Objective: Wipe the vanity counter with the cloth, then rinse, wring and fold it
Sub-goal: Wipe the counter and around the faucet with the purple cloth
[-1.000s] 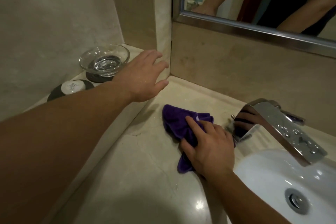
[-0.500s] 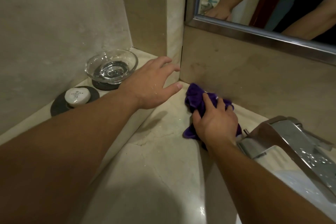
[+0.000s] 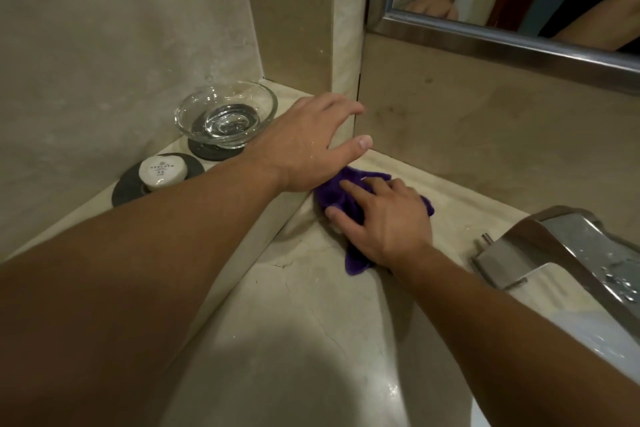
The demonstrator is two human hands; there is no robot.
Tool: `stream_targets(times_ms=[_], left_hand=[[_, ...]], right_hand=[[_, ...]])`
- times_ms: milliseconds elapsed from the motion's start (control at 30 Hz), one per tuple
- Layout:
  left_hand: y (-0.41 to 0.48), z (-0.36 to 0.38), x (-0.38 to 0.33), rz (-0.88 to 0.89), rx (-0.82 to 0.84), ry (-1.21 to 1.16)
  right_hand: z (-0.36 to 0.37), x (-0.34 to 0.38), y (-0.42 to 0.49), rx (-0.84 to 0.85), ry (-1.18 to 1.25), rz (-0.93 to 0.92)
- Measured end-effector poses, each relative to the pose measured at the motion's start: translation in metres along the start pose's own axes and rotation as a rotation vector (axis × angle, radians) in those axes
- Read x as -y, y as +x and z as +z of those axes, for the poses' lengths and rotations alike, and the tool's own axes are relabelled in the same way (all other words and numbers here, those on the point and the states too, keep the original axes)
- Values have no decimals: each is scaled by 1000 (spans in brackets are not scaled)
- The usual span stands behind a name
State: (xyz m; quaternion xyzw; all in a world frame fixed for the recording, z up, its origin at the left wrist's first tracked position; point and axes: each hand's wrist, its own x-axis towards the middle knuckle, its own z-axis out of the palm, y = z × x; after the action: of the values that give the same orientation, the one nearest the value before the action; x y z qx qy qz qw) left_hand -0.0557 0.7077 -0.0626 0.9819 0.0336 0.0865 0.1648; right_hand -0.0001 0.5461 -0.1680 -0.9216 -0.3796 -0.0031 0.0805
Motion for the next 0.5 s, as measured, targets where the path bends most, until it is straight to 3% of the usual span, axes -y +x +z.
stream_targets(times_ms=[300, 500], left_hand=[[-3, 1, 1, 21, 32, 15], [-3, -1, 2, 24, 19, -10]], right_hand=[[16, 77, -94, 52, 95, -351], [8, 67, -82, -78, 62, -398]])
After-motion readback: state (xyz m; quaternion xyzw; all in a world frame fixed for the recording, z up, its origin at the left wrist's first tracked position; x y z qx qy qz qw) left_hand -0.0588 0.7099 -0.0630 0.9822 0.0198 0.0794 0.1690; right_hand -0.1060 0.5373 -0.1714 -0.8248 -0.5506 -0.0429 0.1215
